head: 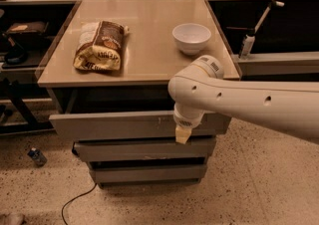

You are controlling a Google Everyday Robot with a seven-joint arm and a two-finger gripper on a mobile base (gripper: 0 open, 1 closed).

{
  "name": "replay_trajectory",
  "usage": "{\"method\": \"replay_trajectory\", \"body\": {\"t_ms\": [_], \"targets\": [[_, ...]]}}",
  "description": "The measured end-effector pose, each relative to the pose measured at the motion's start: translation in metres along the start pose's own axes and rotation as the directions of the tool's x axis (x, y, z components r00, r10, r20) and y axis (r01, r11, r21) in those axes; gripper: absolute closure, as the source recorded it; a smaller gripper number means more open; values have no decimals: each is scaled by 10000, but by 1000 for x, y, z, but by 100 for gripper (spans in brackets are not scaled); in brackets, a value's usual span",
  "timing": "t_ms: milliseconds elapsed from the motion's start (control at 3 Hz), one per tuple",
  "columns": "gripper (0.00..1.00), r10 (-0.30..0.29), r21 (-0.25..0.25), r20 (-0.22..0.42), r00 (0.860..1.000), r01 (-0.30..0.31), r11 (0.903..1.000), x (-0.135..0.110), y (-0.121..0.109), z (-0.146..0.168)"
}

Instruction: Close top drawer

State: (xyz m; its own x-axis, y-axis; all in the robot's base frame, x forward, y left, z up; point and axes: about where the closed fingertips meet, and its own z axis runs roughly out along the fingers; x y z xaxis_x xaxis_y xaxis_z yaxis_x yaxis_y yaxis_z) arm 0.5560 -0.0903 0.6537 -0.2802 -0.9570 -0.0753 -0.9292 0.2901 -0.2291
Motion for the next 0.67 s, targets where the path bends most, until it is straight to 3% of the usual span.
{"method": "replay_trajectory", "body": {"t_ms": [333, 667], "targets": [[0, 0, -1, -1, 10000, 0, 10000, 0, 0, 0], [0, 0, -1, -1, 10000, 0, 10000, 0, 0, 0]]}}
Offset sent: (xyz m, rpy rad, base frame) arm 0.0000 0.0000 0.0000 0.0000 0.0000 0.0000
